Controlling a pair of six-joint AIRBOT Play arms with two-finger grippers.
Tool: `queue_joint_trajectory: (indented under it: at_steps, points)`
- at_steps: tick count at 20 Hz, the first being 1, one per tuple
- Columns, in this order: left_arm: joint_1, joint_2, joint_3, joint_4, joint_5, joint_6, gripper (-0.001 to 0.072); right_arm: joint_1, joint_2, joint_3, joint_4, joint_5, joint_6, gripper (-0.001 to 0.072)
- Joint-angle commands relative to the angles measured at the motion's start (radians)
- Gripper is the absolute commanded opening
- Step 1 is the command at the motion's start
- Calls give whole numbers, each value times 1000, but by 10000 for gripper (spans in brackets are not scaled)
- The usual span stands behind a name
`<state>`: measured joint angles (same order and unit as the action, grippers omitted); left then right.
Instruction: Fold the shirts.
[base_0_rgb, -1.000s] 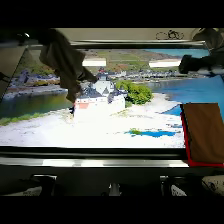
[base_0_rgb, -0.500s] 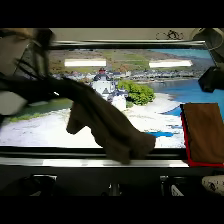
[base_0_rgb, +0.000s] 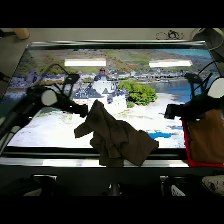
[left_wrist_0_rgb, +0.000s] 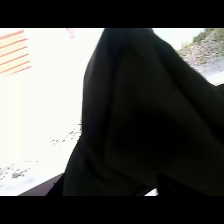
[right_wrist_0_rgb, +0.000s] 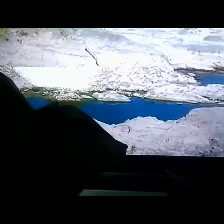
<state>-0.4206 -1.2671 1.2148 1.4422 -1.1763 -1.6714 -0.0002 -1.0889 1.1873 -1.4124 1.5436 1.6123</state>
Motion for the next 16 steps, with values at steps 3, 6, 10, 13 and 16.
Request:
queue_joint_trajectory:
  at_steps: [3,6,10,13,16]
  points:
    - [253,76,-172,-46,-166,102,720,1,-15,-306,179,-59,-95,706]
    - [302,59,-357,-182,-27,106,720,1,-15,-412,230,-107,-80,705]
    - [258,-41,-435,-363,109,132,720,1,-15,-507,268,-137,-99,708]
    - [212,-97,-435,-457,194,154,714,1,-15,-570,307,-187,-99,709]
    - [195,-102,-435,-471,281,111,239,1,-15,-660,371,-292,-104,708]
